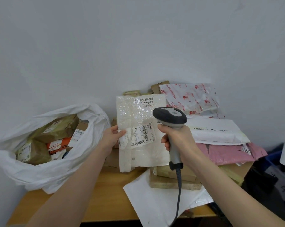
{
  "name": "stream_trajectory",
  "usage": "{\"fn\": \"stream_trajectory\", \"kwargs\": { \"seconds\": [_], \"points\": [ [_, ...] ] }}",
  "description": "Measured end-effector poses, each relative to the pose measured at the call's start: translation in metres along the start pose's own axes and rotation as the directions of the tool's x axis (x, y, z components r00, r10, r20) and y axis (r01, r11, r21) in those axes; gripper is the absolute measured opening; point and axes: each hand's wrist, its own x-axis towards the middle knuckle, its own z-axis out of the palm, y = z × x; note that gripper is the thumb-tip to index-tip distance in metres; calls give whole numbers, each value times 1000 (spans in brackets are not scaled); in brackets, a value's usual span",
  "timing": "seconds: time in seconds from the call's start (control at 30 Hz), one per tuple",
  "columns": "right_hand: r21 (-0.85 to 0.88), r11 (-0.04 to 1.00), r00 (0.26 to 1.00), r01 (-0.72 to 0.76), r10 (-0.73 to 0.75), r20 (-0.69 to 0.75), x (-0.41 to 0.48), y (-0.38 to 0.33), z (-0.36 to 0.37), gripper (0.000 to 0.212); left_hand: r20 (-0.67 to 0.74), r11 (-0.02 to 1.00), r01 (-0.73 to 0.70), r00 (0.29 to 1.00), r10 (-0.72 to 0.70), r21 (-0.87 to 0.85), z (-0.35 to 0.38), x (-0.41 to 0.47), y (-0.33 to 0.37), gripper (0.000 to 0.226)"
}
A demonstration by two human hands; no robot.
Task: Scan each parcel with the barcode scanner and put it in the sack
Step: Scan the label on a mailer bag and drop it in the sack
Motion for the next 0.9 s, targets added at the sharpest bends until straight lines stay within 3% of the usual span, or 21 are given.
{"fn": "stream_trajectory", "kwargs": {
  "seconds": [0.4, 0.9],
  "points": [
    [-59, 998, 999, -18, 16, -37, -5, 3, 12, 29, 21, 1000, 9, 1000, -9, -10, -6, 2, 0, 23],
    [-11, 999, 999, -40, 40, -15, 2, 1, 10, 23, 27, 1000, 16, 999, -16, 6, -7, 4, 2, 28]
  ]
}}
